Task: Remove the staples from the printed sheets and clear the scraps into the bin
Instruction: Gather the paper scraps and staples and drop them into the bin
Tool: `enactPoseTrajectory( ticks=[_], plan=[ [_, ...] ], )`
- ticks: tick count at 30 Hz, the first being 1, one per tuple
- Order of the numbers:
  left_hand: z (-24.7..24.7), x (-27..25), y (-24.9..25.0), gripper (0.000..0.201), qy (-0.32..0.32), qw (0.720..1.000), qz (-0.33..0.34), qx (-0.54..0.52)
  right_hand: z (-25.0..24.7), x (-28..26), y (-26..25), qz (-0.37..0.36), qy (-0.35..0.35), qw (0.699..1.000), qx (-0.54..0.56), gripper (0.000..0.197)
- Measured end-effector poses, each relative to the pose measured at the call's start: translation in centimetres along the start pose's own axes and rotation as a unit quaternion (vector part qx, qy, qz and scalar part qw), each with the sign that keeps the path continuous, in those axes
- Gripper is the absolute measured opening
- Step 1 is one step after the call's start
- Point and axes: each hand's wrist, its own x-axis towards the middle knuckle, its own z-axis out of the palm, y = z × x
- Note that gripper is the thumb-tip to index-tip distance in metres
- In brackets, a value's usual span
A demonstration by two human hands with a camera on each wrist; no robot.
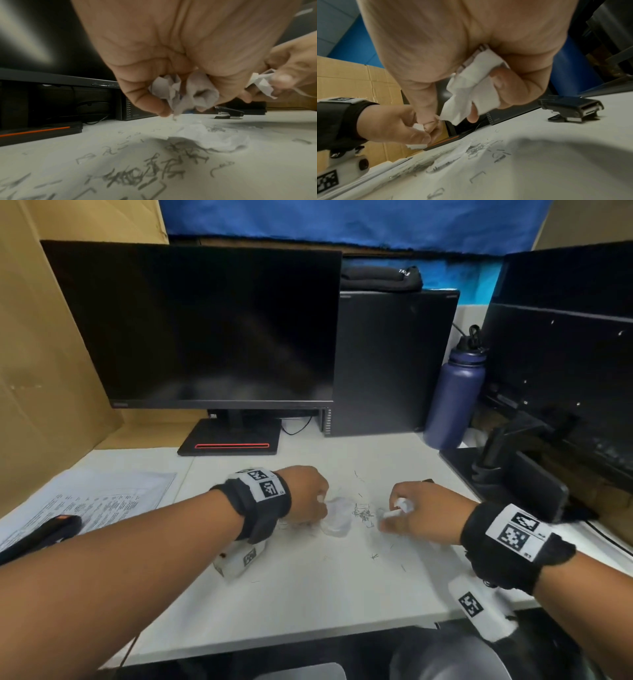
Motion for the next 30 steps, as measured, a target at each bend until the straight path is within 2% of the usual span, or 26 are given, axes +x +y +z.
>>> enactPoseTrajectory(
  ticks=[2,5,6,9,10,14,16,19,22,25,27,30],
  plan=[
    [-0.2,0.3,0.3,0.025,-0.003,1.000,-0.003,-0.011,-0.2,0.2,-0.8,0.001,-0.001,0.999,0.037,0.047],
    [0.4,0.7,0.8,0.022,-0.019,0.999,0.003,-0.026,-0.4,0.5,-2.0,-0.007,-0.012,0.999,0.052,0.028],
    [0.9,0.9,0.9,0.023,-0.026,0.999,0.004,-0.033,-0.3,0.6,-2.4,-0.005,-0.015,0.999,0.051,0.030],
    [1.9,0.9,1.4,0.060,-0.048,0.999,0.008,-0.016,0.3,0.9,-3.3,0.015,-0.030,0.999,0.043,0.037],
    [2.0,0.9,1.6,0.061,-0.051,0.999,0.010,-0.003,0.4,1.0,-3.5,0.008,-0.051,0.998,0.023,0.039],
    [2.1,0.8,2.3,0.034,-0.027,0.999,0.022,0.024,0.6,1.4,-2.8,0.000,-0.029,0.999,0.027,0.051],
    [2.2,0.8,2.4,0.030,-0.025,0.999,0.030,0.020,0.4,1.5,-2.9,-0.016,-0.003,0.999,0.045,0.053],
    [2.6,0.7,2.1,0.027,-0.005,1.000,0.029,-0.004,-0.1,1.7,-3.2,-0.065,0.047,0.996,0.045,0.040],
    [2.8,0.4,1.7,0.013,0.009,0.999,0.027,-0.027,-0.6,1.4,-3.5,-0.077,0.099,0.990,0.068,0.031],
    [1.7,-0.8,1.1,0.007,0.055,0.995,0.020,-0.077,-1.0,0.2,-3.5,-0.067,0.134,0.972,0.183,0.031],
    [0.4,-2.4,0.3,0.008,0.117,0.986,0.019,-0.121,-1.1,-1.6,-3.6,-0.078,0.130,0.949,0.277,0.038],
    [-1.0,-7.5,-1.1,0.014,0.209,0.949,-0.022,-0.233,-0.7,-5.1,-4.3,-0.108,0.069,0.925,0.358,0.044]
  ],
)
